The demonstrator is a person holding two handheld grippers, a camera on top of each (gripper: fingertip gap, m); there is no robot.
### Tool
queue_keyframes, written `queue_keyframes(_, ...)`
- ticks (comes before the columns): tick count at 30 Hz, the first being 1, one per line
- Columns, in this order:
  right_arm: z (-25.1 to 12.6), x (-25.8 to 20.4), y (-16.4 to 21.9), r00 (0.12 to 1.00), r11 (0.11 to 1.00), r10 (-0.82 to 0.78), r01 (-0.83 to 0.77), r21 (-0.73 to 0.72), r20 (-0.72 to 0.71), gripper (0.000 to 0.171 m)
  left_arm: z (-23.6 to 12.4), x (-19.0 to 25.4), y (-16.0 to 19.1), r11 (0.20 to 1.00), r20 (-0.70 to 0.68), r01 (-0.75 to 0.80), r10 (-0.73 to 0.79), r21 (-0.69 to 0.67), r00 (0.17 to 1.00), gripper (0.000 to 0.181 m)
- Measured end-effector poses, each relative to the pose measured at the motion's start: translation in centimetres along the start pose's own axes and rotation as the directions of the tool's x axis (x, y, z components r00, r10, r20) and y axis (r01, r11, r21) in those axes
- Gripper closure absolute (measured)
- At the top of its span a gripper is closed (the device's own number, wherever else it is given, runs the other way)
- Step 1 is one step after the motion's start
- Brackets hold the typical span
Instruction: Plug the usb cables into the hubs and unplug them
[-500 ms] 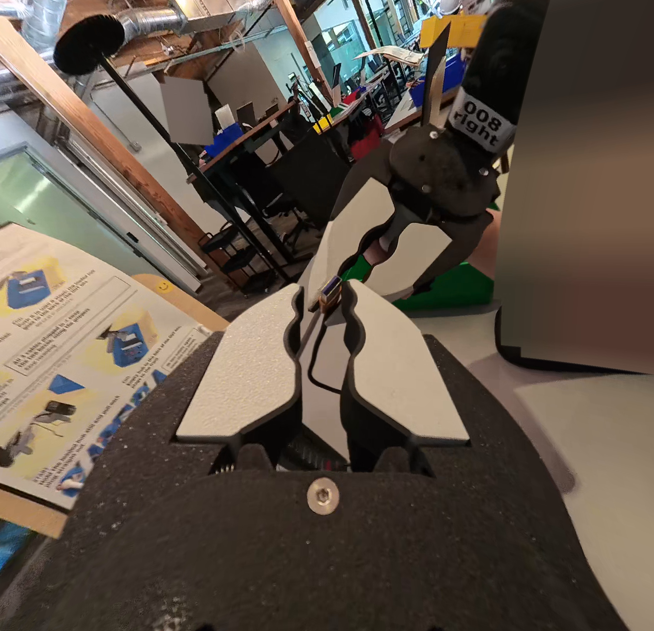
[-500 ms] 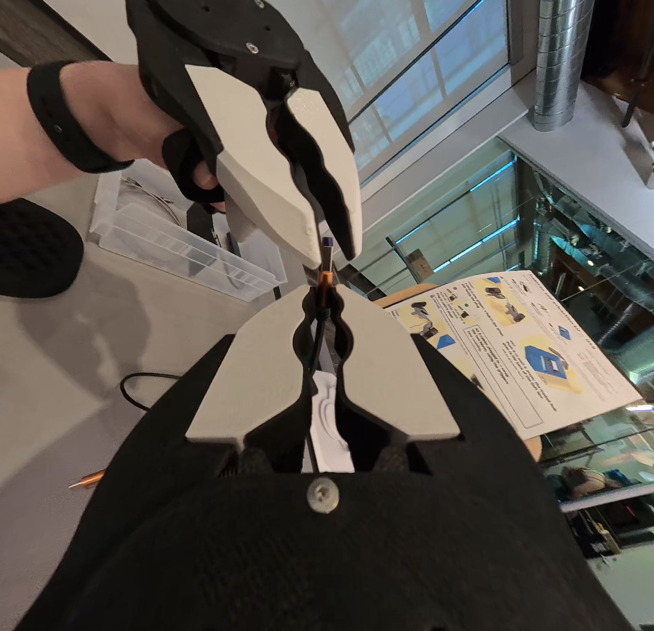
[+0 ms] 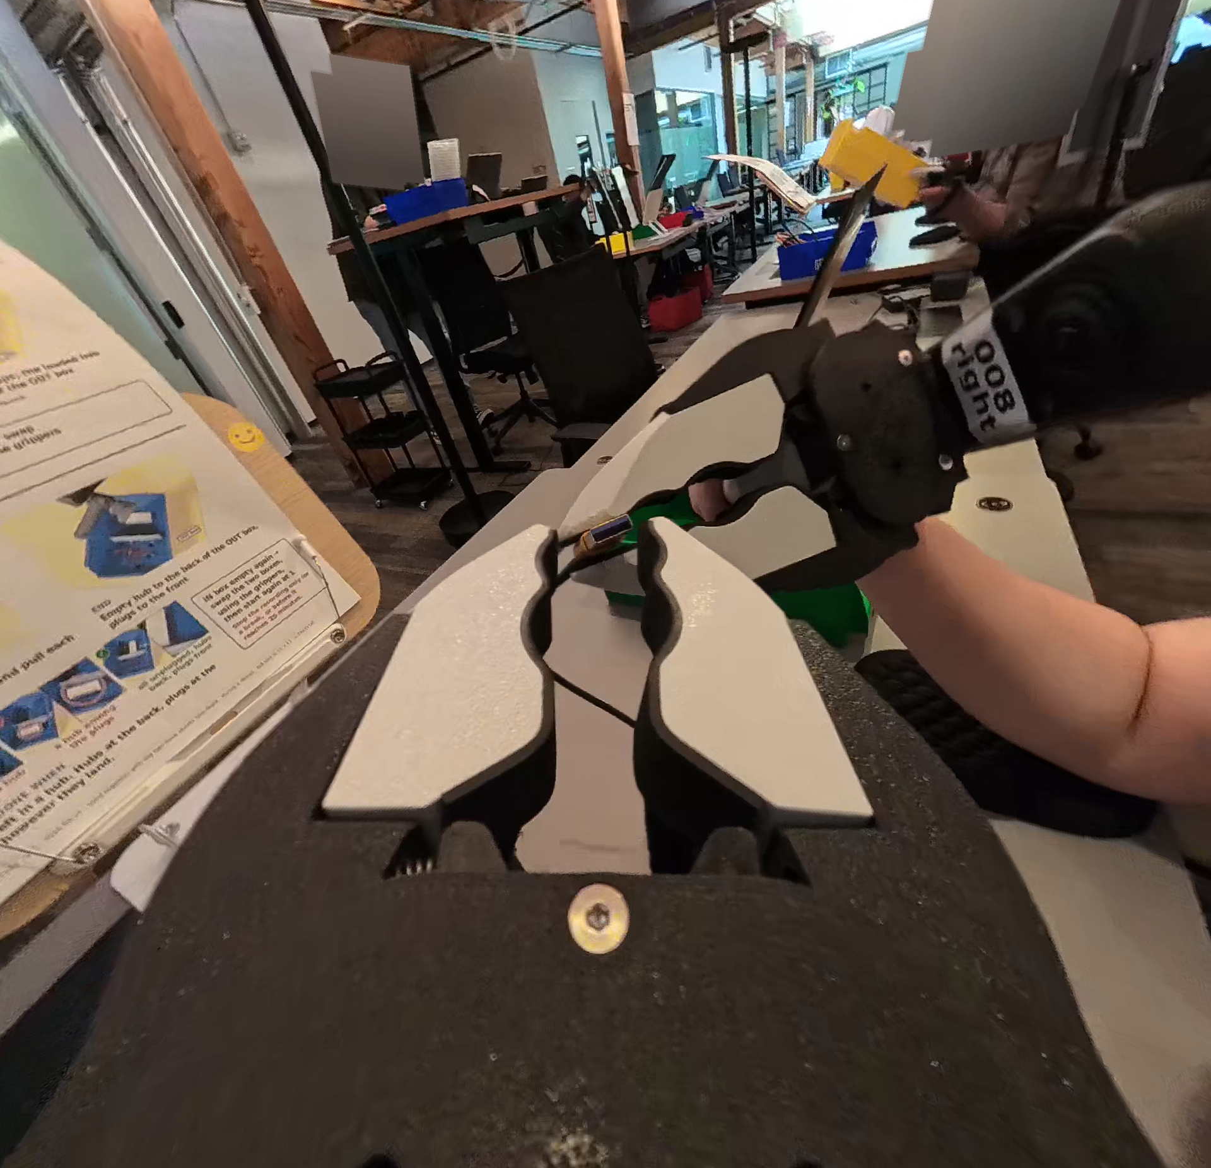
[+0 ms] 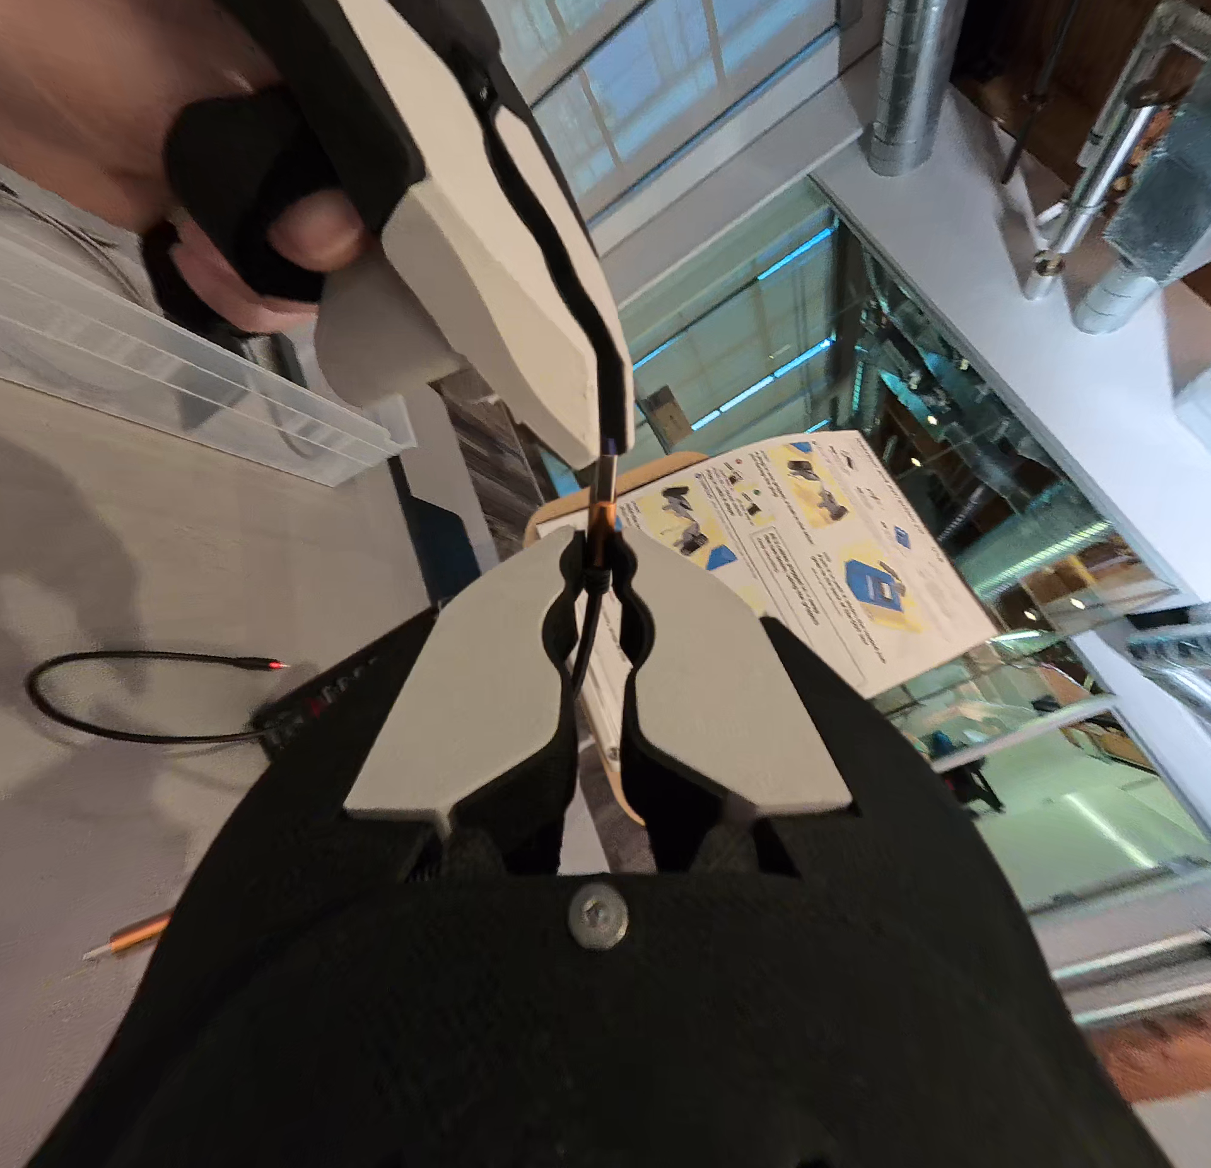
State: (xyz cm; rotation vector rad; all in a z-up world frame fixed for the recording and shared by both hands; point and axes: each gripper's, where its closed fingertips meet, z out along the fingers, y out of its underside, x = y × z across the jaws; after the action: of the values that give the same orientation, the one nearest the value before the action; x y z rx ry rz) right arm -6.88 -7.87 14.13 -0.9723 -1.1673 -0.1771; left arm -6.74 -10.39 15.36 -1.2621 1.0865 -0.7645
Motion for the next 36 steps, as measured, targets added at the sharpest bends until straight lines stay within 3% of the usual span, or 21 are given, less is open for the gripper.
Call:
queue_keyframes(5, 0.3, 0.4, 0.5, 0.999, 1.000, -0.018, 0.017, -0.010, -0.040, 0.163, -0.6, -0.9, -0.2, 1.000, 0.043, 0.028, -0.028, 0.001, 0.999, 0.156)
queue_keyframes(10, 0.0, 2.1, 0.5, 0.971, 0.992, -0.124, 0.118, -0.037, -0.207, 0.163, -0.3, -1.1, -0.1, 0.999, 0.093, 0.049, -0.048, -0.014, 0.995, 0.142)
queue_keyframes(14, -0.1, 2.6, 0.0, 0.940, 0.984, -0.176, 0.170, -0.046, -0.290, 0.163, 0.3, -1.1, 0.0, 1.000, 0.145, 0.026, -0.023, -0.014, 0.989, 0.142)
queue_keyframes(19, 0.6, 1.6, -0.1, 0.919, 0.963, -0.269, 0.254, -0.089, -0.288, 0.163, 1.3, -1.0, 0.5, 0.998, 0.142, 0.066, -0.064, -0.009, 0.988, 0.148)
queue_keyframes(25, 1.4, 0.6, 0.0, 0.912, 0.949, -0.314, 0.299, -0.096, -0.265, 0.163, 0.8, -2.1, 0.3, 1.000, 0.195, -0.014, 0.010, 0.020, 0.981, 0.181)
queue_keyframes(34, 1.3, 0.5, -0.2, 0.912, 0.950, -0.313, 0.298, -0.097, -0.265, 0.163, -0.5, -2.9, 0.2, 1.000, 0.174, 0.014, -0.014, 0.003, 0.985, 0.181)
queue_keyframes(35, 1.4, 0.5, -0.2, 0.910, 0.948, -0.319, 0.303, -0.100, -0.264, 0.163, -0.7, -2.9, 0.1, 1.000, 0.175, 0.018, -0.017, -0.005, 0.984, 0.179)
queue_keyframes(36, 1.4, 0.5, -0.2, 0.911, 0.948, -0.318, 0.303, -0.099, -0.263, 0.163, -0.7, -2.8, 0.2, 1.000, 0.169, 0.019, -0.016, -0.017, 0.985, 0.160)
